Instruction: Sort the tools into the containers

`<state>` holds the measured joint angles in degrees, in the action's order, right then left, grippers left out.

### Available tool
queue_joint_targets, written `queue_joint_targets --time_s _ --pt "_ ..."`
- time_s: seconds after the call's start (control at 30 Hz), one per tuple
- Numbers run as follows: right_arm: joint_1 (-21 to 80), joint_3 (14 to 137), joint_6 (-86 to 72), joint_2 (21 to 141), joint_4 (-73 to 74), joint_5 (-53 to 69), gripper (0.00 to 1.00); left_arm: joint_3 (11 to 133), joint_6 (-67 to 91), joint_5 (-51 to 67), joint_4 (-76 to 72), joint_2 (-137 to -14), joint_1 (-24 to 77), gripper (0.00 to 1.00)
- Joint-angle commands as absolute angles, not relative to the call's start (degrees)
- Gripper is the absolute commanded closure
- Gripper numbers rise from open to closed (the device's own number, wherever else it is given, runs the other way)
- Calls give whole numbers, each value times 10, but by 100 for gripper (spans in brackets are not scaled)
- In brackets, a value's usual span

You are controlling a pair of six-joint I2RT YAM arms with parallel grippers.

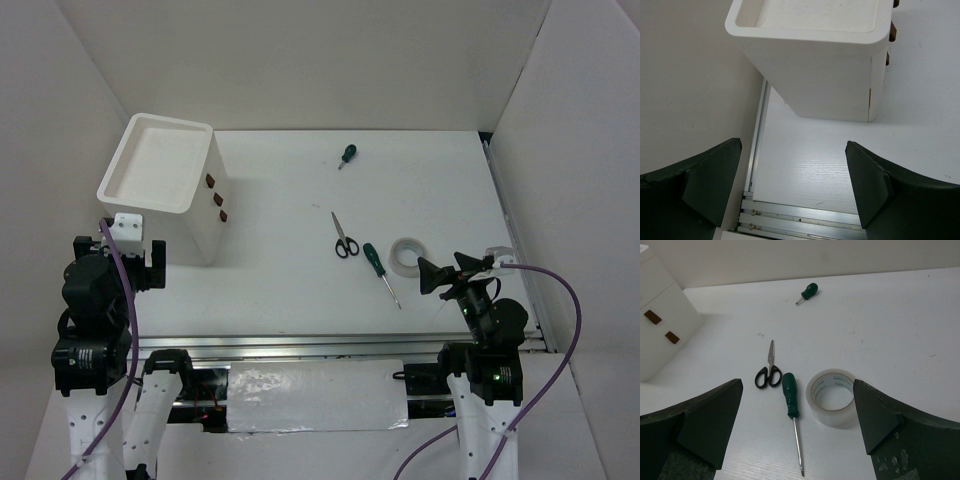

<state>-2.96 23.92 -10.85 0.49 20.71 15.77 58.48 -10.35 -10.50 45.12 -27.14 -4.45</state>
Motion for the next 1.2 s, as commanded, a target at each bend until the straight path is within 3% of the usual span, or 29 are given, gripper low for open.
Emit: queue_joint_targets --time_s 0.0,0.27,0.4,0.6,0.7,0.9,1.17 --pt "-26 243 -108 -14 193 165 0 598 -108 -130 427 -279 -47 1" --pt "-26 256 -113 -4 197 190 0 722 -62 -186 414 -373 -47 1" --pt "-26 289 -108 65 221 205 0 843 -26 -221 458 -469 -47 1" --pt "-25 372 -116 270 244 292 0 1017 -27 -108 558 -579 -47 1" --pt "-25 431 -138 413 265 362 5 1019 -33 -87 541 -599 -47 1" --pt "33 606 -130 662 319 416 0 1063 -52 24 574 -672 -44 1" --pt "179 762 -235 869 222 444 0 1027 -53 14 575 -729 -13 1"
